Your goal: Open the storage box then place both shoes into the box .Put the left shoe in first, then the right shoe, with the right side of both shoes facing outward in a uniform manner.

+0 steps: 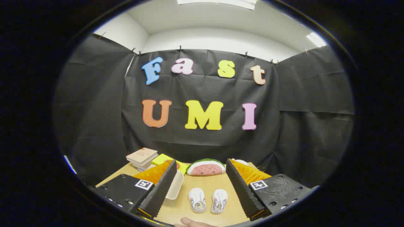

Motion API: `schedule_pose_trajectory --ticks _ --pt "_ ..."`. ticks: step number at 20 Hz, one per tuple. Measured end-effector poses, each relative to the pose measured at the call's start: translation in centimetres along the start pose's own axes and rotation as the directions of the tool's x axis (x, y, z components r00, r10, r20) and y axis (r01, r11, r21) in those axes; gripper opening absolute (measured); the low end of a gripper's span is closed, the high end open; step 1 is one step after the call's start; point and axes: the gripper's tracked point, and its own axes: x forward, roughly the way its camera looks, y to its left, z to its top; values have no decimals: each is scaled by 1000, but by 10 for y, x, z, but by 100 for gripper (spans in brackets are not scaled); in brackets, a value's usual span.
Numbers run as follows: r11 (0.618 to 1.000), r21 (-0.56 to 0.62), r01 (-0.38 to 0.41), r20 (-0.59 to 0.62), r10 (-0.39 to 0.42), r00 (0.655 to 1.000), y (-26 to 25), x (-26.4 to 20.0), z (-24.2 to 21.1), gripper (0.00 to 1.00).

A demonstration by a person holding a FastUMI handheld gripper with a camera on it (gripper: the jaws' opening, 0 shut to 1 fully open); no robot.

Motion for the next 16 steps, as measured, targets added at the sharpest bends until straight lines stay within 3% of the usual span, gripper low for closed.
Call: schedule_pose_trajectory --ticks 16 --pt "995 83 49 -56 -44 997 -36 9 -21 95"
